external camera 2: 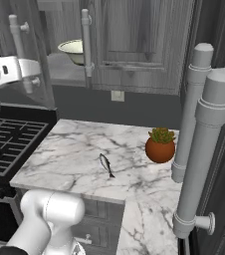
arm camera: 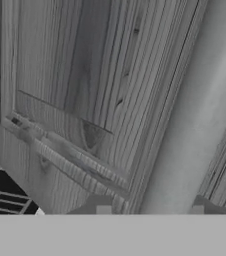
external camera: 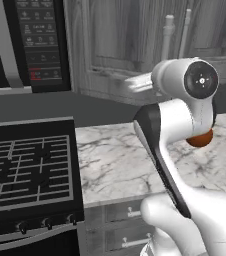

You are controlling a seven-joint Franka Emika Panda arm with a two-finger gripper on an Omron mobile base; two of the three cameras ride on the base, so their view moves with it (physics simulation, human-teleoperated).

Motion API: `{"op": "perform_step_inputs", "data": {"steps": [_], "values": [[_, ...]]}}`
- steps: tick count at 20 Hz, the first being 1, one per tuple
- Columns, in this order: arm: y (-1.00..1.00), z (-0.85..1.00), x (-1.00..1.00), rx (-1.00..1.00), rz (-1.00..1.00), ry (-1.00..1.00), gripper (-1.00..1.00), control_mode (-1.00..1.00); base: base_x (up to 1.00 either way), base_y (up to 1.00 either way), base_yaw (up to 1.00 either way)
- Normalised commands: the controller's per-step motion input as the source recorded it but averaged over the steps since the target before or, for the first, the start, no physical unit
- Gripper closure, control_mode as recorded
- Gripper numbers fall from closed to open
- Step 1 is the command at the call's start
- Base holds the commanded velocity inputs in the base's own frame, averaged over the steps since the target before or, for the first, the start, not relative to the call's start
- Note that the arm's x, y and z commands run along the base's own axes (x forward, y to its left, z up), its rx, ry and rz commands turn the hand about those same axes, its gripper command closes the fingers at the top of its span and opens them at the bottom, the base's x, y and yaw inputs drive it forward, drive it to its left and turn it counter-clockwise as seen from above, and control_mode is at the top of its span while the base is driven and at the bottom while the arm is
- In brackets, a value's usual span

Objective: Retrieve the bowl from the cabinet, then place the raw meat into the bowl to avoid contamination.

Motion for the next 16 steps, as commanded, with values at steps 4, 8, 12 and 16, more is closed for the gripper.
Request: {"op": "perform_step_inputs", "data": {"steps": [4, 8, 12, 16], "values": [[0.69, 0.0, -0.54, -0.11, -0.01, 0.0, 1.0, -1.0, 0.0, 0.0, 0.0], [0.59, 0.0, -0.36, -0.11, -0.01, 0.0, -1.0, -1.0, 0.0, 0.0, 0.0], [0.13, 0.0, -0.01, -0.03, 0.0, 0.0, -1.0, -1.0, 0.0, 0.0, 0.0], [0.0, 0.0, -0.08, 0.0, 0.0, -0.03, -1.0, -1.0, 0.0, 0.0, 0.0]]}}
